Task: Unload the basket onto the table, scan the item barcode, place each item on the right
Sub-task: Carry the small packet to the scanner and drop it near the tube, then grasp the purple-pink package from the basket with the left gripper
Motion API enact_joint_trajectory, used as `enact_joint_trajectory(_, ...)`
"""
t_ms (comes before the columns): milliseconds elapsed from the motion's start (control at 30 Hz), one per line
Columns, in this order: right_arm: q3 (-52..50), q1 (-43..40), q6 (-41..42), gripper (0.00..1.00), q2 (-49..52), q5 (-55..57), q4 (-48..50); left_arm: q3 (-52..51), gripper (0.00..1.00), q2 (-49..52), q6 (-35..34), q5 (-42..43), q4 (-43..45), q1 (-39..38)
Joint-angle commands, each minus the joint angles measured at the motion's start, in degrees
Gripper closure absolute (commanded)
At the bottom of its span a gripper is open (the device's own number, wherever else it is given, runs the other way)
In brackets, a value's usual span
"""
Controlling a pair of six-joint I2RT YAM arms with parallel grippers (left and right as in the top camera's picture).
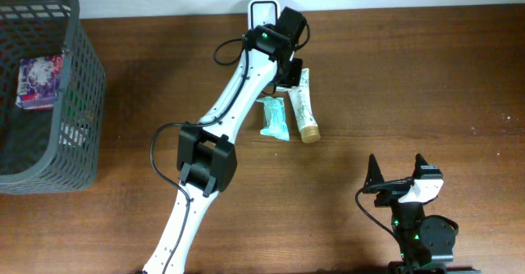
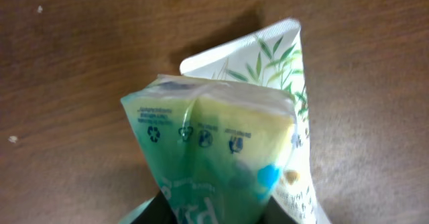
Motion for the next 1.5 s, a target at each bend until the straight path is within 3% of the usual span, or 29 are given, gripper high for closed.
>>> enact_joint_trajectory(0,-0.4,0.5,0.2,0.01,-0.3,0.5,-0.2,0.3,0.7,0.0,0.2,0.3,0.4,-1.0)
enact_joint_trajectory(67,-0.4,0.5,0.2,0.01,-0.3,0.5,-0.2,0.3,0.65,0.0,0.3,0.2,-0.1,-1.4)
enact_joint_trajectory(133,-0.4,0.5,0.2,0.01,-0.3,0.5,-0.2,0.3,0.72,0.0,0.2,0.0,-0.8,-1.4)
enact_joint_trajectory(267,-0.4,0.5,0.2,0.01,-0.3,0.5,-0.2,0.3,0.69,0.0,-8.8,-0.4,-2.6,-0.9)
enact_joint_trajectory(367,-0.4,0.5,0.2,0.01,-0.3,0.5,-0.2,0.3,0.64,0.0,-10.3,-0.4,-5.8,-0.9)
enact_joint_trajectory(467,-0.4,0.5,0.2,0.01,-0.3,0.5,-0.2,0.3,0.34,0.0,-10.3,-0.4,-5.7,-0.9)
enact_joint_trajectory(500,-0.4,0.5,0.2,0.01,-0.3,0.5,-0.2,0.3,0.08,0.0,-10.2,-0.5,-4.9,-0.9)
enact_joint_trajectory(533,-0.4,0.5,0.2,0.01,-0.3,0.5,-0.2,0.3,0.04,0.0,-10.0,-0.4,-4.3,-0.8)
enact_joint_trajectory(667,-0.4,0.5,0.2,0.01,-0.3,0.5,-0.2,2.2,0.07,0.0,-9.8,-0.3,-3.9,0.7)
enact_joint_trajectory(767,-0.4,0.5,0.2,0.01,-0.3,0.5,-0.2,9.4,0.11,0.0,-9.8,-0.2,-7.3,3.6)
enact_joint_trajectory(900,-0.4,0.5,0.2,0.01,-0.3,0.5,-0.2,18.7,0.36,0.0,-9.0,2.4,-10.6,7.5)
enact_joint_trajectory(967,-0.4,0.5,0.2,0.01,-0.3,0.5,-0.2,23.5,0.43,0.0,-4.3,3.9,-12.1,9.0)
enact_joint_trajectory(1000,-0.4,0.5,0.2,0.01,-0.3,0.5,-0.2,28.7,0.41,0.0,-1.9,5.0,-13.8,10.2)
enact_joint_trajectory(1033,-0.4,0.5,0.2,0.01,-0.3,0.5,-0.2,28.5,0.33,-2.2,-0.6,5.0,-13.6,11.2)
enact_joint_trajectory(1200,-0.4,0.5,0.2,0.01,-0.3,0.5,-0.2,28.5,0.21,-14.9,3.3,4.7,-12.8,19.4)
enact_joint_trajectory(1333,-0.4,0.5,0.2,0.01,-0.3,0.5,-0.2,28.5,0.18,-24.9,3.3,4.7,-11.1,30.5)
enact_joint_trajectory(1467,-0.4,0.5,0.2,0.01,-0.3,0.5,-0.2,28.5,0.0,-29.6,3.3,4.7,-11.3,44.8)
